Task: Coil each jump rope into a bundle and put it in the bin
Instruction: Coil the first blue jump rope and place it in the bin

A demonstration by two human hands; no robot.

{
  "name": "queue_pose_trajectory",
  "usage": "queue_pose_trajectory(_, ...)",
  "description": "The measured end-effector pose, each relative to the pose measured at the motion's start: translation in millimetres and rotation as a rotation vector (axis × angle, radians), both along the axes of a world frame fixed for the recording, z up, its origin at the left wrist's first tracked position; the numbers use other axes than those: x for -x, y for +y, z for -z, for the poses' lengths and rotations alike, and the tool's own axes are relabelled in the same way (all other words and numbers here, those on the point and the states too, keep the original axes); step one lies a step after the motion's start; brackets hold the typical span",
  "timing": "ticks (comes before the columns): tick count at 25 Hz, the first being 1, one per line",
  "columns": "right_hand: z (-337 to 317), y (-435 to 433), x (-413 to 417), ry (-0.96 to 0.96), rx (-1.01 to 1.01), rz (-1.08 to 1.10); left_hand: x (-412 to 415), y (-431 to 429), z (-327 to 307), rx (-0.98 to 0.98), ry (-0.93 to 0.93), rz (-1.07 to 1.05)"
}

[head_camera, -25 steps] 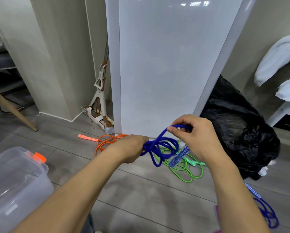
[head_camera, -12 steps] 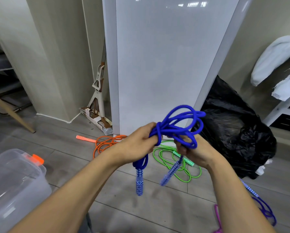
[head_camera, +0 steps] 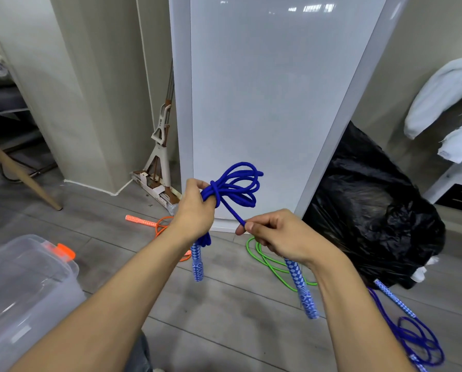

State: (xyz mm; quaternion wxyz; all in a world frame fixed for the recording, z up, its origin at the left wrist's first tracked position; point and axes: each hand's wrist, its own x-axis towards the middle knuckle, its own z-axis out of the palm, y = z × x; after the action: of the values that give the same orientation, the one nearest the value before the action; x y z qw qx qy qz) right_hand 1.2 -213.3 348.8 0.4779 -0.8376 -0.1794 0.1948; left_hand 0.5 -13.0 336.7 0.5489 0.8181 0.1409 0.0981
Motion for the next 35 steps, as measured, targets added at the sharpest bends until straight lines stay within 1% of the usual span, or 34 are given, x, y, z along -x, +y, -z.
queue_pose_trajectory(2, -4.8, 1.0, 1.5, -0.045, 0.038, 0.005, 2.4, 0.5, -0.6, -0.131, -0.064, 0.017)
queue_pose_trajectory(4, -8.3, 0.2, 4.5, -0.052, 0.060, 0.005, 5.1, 1.6, 3.1, -0.306, -0.103, 0.078)
queue_pose_trajectory(8, -20.6, -8.7, 6.4, -0.193, 0.188, -0.006, 3.8, 2.9, 6.3, -0.623, -0.065, 0.224)
queue_pose_trajectory(9, -23.7, -11.9, 4.7, -0.247, 0.180, 0.037, 4.2, 2.7, 3.1, -0.664, -0.076, 0.280)
queue_pose_trajectory(11, -28.0, -19.4, 1.0, -0.375, 0.127, 0.115, 7.3, 2.4, -2.3, -0.656, -0.076, 0.480)
queue_pose_trajectory(13, -29.1, -23.1, 0.0, -0.425, 0.068, 0.101, 13.5, 1.1, -7.6, -0.572, -0.018, 0.703)
queue_pose_trajectory(14, -28.7, -24.9, -0.5, -0.399, 0.013, 0.088, 17.3, -0.6, -11.0, -0.472, 0.027, 0.794)
queue_pose_trajectory(16, -28.6, -32.4, -1.7, -0.270, -0.152, 0.119, 26.5, -6.5, -17.7, -0.149, 0.117, 0.926)
queue_pose_trajectory(17, -29.5, -36.3, -2.1, -0.177, -0.245, 0.157, 30.5, -9.4, -20.5, 0.027, 0.137, 0.957)
queue_pose_trajectory(19, -25.1, -42.3, -6.1, -0.026, -0.409, 0.196, 33.4, -14.1, -22.9, 0.315, 0.107, 0.939)
queue_pose_trajectory(20, -22.0, -43.1, -7.6, 0.017, -0.473, 0.188, 32.7, -16.4, -22.3, 0.444, 0.076, 0.904)
queue_pose_trajectory(21, -19.7, -40.8, -7.0, 0.044, -0.489, 0.187, 31.2, -18.7, -21.3, 0.562, 0.040, 0.846)
queue_pose_trajectory(22, -16.7, -38.4, -6.8, 0.040, -0.464, 0.192, 27.3, -19.7, -18.7, 0.651, 0.008, 0.756)
queue_pose_trajectory(24, -16.5, -31.8, -4.3, 0.064, -0.433, 0.219, 18.8, -19.1, -14.1, 0.731, -0.034, 0.546)
queue_pose_trajectory(27, -16.9, -28.9, -1.6, 0.213, -0.358, 0.275, 11.8, -17.3, -12.9, 0.859, -0.049, 0.326)
queue_pose_trajectory(30, -14.6, -30.0, 3.6, 0.346, -0.263, 0.211, 7.4, -13.2, -14.3, 1.053, -0.023, 0.100)
queue_pose_trajectory(31, -16.2, -28.3, 6.6, 0.366, -0.259, 0.184, 6.4, -12.8, -13.5, 1.067, -0.008, 0.043)
queue_pose_trajectory(33, -21.6, -20.6, 10.8, 0.340, -0.286, 0.175, 6.5, -14.3, -10.5, 0.995, 0.031, -0.003)
queue_pose_trajectory(35, -24.8, -9.5, 12.0, 0.207, -0.296, 0.193, 8.2, -19.0, -8.7, 0.885, 0.064, 0.021)
